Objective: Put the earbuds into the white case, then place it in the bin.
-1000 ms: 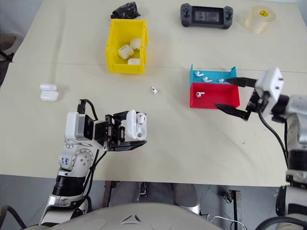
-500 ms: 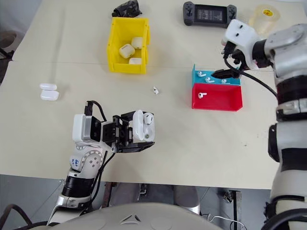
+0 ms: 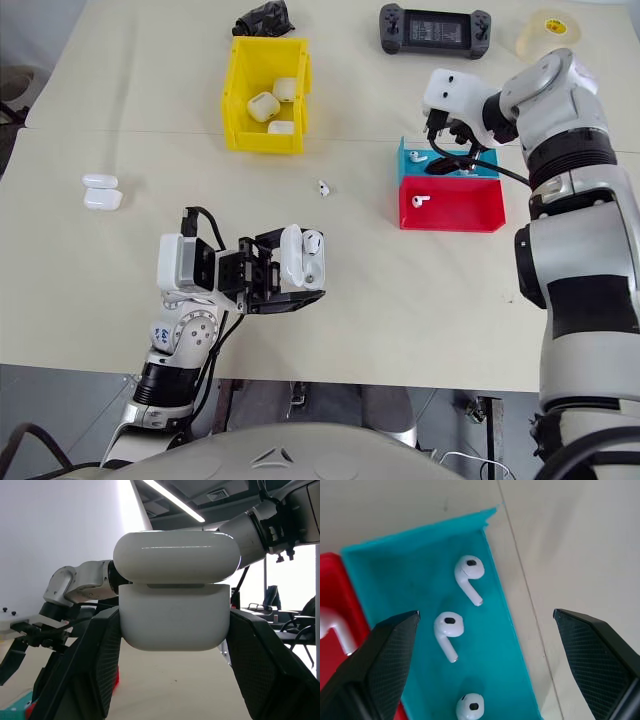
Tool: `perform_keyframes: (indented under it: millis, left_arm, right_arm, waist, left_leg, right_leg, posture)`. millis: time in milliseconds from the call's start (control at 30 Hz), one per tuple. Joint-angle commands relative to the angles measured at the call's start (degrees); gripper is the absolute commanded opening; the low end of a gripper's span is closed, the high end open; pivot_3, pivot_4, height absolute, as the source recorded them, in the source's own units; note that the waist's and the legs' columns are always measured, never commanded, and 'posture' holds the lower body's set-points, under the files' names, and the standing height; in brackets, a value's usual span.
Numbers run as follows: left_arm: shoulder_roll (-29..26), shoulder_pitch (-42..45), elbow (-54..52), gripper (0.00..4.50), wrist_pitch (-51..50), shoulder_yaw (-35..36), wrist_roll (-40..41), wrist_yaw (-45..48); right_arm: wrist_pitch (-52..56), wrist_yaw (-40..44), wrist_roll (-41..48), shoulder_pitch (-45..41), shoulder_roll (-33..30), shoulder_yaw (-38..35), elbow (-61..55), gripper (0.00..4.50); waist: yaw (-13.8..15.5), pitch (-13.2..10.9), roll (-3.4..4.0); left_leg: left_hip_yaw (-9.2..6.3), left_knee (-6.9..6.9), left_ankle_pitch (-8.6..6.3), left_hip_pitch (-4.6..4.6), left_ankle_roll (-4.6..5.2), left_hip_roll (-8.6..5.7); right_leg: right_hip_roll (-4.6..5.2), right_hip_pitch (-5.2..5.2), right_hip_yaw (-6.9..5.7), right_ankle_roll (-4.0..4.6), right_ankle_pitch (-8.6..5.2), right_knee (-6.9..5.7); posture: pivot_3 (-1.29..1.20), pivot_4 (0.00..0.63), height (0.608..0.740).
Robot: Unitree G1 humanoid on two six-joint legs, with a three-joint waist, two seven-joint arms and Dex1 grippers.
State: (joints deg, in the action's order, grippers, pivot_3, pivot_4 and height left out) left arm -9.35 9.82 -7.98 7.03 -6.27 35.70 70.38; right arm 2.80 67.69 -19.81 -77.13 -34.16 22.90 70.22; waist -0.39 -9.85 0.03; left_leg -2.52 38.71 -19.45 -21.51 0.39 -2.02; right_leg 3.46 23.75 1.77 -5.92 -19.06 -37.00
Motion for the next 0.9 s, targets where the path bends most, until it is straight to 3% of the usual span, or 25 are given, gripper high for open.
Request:
perform_keyframes:
  millis: [33,100,900]
  left_arm:
    - [-0.1,-0.5,-1.4,2.77,1.1,0.2,0.0,-0.8]
    - [-0.2,-0.5,-1.5,2.77,1.2,0.2,-0.1,-1.0]
    - [-1.0,-0.1,-1.3,2.77,1.5,0.9,0.0,-2.1]
  right_arm:
    - [-1.6,-0.8,-1.6,-1.4,0.1,0.1,1.4,3.88]
    - [-2.4,-1.4,-2.3,-1.6,0.2,0.2,2.0,3.24]
    - [-16.6,2.2,-9.2,-1.5,-1.0,2.8,4.2,3.24]
  waist:
    - [-0.1,0.0,0.0]
    - [0.0,0.0,0.01]
    - [-1.2,0.0,0.02]
  left_leg:
    - [0.0,0.01,0.0,0.0,0.0,0.0]
    - [0.0,0.02,0.0,0.0,0.0,0.0]
    - [-0.01,0.03,0.01,0.0,-0.01,0.0]
  right_leg:
    - [0.0,0.0,0.0,0.0,0.0,0.0]
    - [0.0,0.0,0.0,0.0,0.0,-0.01]
    - [0.0,0.0,-0.01,0.0,0.0,-0.06]
  posture:
    - [0.0,0.15,0.74]
    - [0.0,0.15,0.74]
    - [0.0,0.15,0.74]
